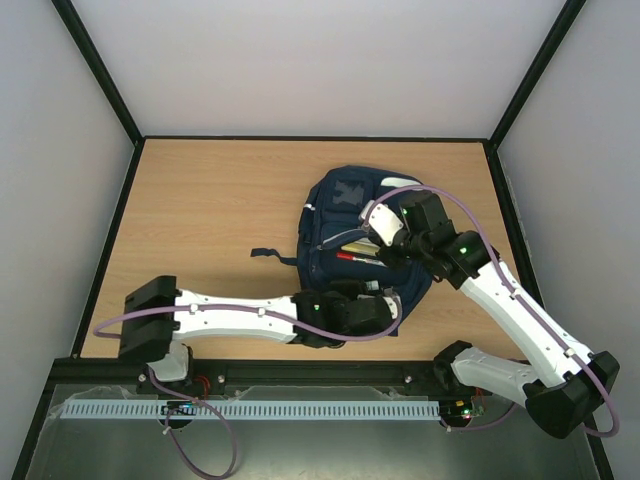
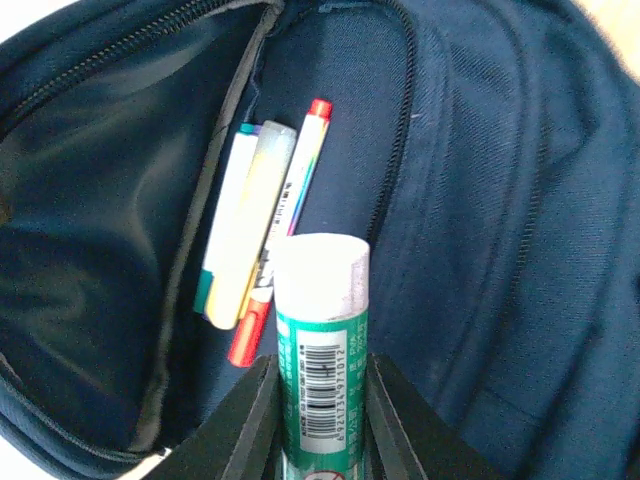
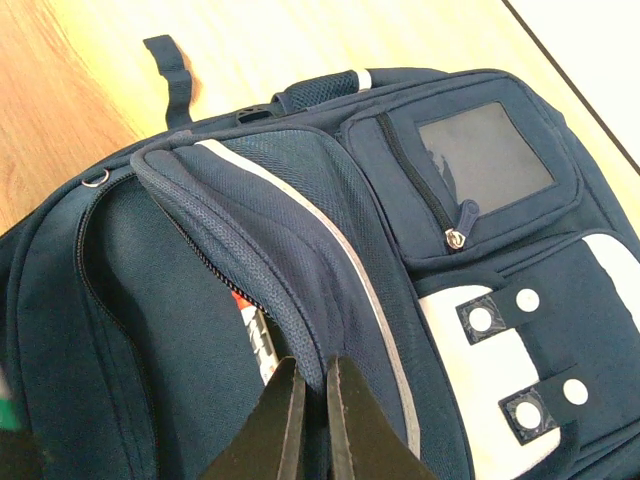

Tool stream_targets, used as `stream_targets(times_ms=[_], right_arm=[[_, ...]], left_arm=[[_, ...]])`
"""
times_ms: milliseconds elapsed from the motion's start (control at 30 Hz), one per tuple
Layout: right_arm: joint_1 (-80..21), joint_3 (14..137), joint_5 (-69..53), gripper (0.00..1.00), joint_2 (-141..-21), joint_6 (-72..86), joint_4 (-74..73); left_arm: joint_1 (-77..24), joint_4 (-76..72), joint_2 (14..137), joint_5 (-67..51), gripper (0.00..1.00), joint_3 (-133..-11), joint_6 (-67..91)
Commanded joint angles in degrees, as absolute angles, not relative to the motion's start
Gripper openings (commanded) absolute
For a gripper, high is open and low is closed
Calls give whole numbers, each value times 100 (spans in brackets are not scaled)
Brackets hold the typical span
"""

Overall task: Pack the student bag
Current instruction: Place the stationery in the student bag.

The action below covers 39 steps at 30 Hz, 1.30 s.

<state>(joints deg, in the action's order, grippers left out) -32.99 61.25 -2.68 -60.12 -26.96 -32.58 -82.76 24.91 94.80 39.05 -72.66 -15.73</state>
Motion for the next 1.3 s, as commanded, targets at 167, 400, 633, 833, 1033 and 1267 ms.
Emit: stream_targets(times_ms=[167,400,633,833,1033,1267], right_arm=[[-3278,6490,-684,1,-5670,-2534,-3187],[-3278,6461,-1006,1,-5599,-2505,-3306],[-3278,6411,-1175,1,-5531,-2470,-3322],[-3278,6412,-1245,1,-5503,-2429,-3315],[-3278,6371,-1341,1,-5449,-2406,-3298],[-3278,6070,-1293,1,-5419,-2428,-3181]], left_arm=[[-8077,1944,10303,5019,11,-7558,-3204],[-7698,1146,10497,4698,13,-7508,-3827],[-7429,1023,10870,4478,14,-7634,-3990],[-7229,828,11101,4450,18,-7627,-4071],[-7001,494,11368,4805,28,-7783,-4165],[-6943,538,11237,4773,37,-7865,-4043]])
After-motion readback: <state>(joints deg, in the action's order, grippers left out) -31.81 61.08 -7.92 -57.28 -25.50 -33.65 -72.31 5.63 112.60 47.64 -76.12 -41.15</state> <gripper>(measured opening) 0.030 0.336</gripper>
